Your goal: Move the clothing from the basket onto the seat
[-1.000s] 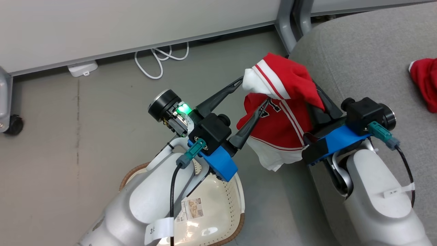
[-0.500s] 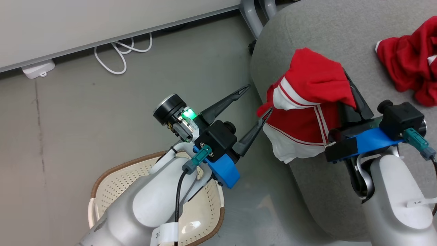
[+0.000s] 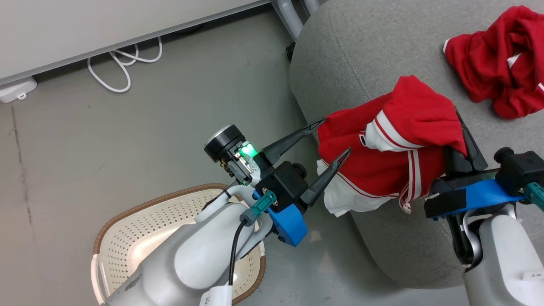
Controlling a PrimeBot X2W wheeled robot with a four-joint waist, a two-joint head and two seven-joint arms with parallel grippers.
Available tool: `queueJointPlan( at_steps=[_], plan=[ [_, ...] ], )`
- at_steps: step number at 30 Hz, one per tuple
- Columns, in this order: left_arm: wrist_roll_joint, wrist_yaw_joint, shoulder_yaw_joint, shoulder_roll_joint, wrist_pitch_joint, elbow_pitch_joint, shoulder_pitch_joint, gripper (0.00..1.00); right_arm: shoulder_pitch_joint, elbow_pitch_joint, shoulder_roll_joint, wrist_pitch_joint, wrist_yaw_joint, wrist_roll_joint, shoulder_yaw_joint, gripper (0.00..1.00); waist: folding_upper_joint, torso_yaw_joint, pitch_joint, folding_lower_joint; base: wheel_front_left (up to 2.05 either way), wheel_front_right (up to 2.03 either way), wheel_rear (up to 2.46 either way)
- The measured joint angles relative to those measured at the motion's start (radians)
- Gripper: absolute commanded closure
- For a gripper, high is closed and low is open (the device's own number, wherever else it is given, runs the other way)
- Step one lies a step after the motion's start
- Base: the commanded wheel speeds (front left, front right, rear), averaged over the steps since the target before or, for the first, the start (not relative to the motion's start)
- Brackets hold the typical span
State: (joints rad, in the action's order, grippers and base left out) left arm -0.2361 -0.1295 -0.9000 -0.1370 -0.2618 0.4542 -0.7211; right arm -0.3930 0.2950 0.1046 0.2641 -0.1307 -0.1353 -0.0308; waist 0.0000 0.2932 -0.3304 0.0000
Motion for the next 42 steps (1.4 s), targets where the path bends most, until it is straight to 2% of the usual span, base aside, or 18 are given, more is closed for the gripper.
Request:
queueJointPlan(
  at_steps=[13,19,23,29,36,42],
  plan=[
    [-0.010,0.000,-0.015,0.000,0.000,-0.002,0.001,0.00,0.027,-0.005,-0.005,0.000,0.000,0.007,-0.003,1.00,0.0000,0.011,0.007,0.0000,0.00,0.00,0.00],
    [-0.010,0.000,-0.011,-0.001,0.000,-0.010,0.000,0.00,-0.023,-0.018,0.012,0.000,0.000,0.016,0.021,1.00,0.0000,0.009,0.004,0.0000,0.00,0.00,0.00],
    [-0.009,0.001,-0.005,-0.007,0.000,-0.015,-0.001,0.00,-0.096,-0.035,0.053,0.000,0.000,0.023,0.032,1.00,0.0000,0.004,-0.014,0.0000,0.00,0.00,0.00],
    [0.000,0.004,0.007,-0.019,0.000,-0.028,-0.027,0.00,-0.236,-0.086,0.124,0.000,0.000,0.029,-0.016,1.00,0.0000,-0.008,-0.068,0.0000,0.00,0.00,0.00],
    [0.018,0.004,0.007,-0.044,0.005,-0.037,-0.083,0.00,-0.408,-0.131,0.229,0.000,0.000,0.038,-0.129,1.00,0.0000,-0.021,-0.169,0.0000,0.00,0.00,0.00],
    [0.035,0.004,0.005,-0.068,0.016,-0.054,-0.135,0.00,-0.519,-0.121,0.334,0.000,0.000,0.038,-0.283,1.00,0.0000,-0.026,-0.272,0.0001,0.00,0.00,0.00]
  ],
)
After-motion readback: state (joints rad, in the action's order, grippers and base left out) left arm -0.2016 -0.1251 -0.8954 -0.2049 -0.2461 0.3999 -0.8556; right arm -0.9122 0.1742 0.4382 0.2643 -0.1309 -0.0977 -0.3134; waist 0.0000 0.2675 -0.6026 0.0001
